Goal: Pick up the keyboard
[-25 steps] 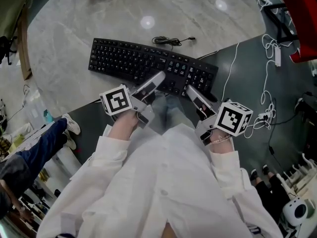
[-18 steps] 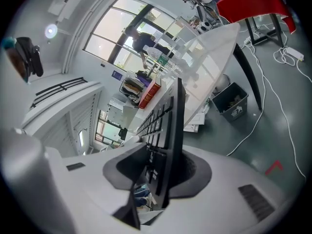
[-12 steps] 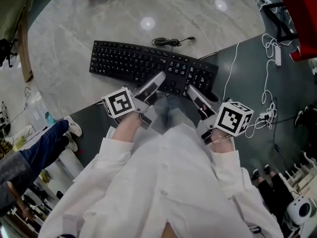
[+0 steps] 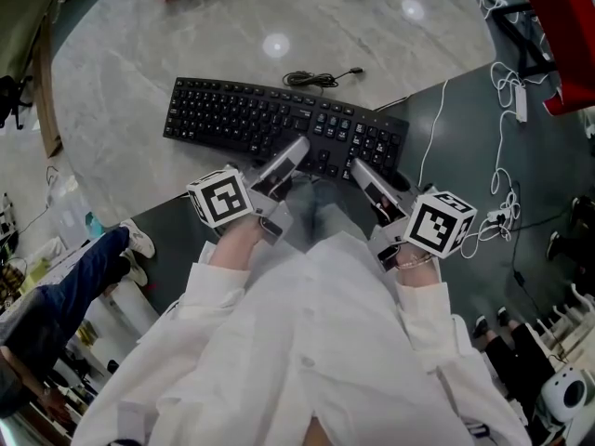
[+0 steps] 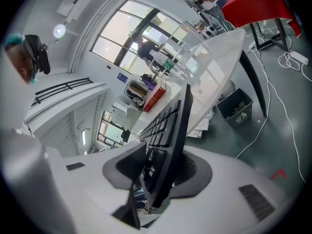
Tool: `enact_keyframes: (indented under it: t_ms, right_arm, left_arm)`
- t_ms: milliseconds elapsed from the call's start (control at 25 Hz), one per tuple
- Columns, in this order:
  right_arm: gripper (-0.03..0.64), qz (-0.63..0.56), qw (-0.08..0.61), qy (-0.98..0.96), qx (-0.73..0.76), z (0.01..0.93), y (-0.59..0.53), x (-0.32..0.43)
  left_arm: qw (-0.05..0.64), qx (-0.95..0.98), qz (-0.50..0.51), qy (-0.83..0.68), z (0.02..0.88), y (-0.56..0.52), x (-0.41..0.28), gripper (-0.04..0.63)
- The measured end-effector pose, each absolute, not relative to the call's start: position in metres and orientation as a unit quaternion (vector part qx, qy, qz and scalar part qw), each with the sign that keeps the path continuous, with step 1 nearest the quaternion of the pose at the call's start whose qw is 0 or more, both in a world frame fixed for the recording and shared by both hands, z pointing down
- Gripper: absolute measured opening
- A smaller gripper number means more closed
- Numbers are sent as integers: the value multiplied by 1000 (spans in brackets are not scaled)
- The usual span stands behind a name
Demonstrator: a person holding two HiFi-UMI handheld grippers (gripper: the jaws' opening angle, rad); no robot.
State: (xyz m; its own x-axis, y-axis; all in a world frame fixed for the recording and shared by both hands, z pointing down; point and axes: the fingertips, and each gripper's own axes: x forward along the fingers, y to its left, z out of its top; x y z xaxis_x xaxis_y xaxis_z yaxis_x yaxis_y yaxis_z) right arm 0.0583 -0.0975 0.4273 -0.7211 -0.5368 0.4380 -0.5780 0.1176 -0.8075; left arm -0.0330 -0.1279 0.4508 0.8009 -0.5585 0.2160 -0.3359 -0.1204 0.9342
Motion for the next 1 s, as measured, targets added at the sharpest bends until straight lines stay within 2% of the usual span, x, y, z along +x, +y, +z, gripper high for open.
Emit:
enact_keyframes:
  t_ms: [1000]
  right_arm:
    - [152,511,-12,-782,357,382,-94,50]
  left_arm:
    - [517,797,-89,-299,396,-128,-43,183]
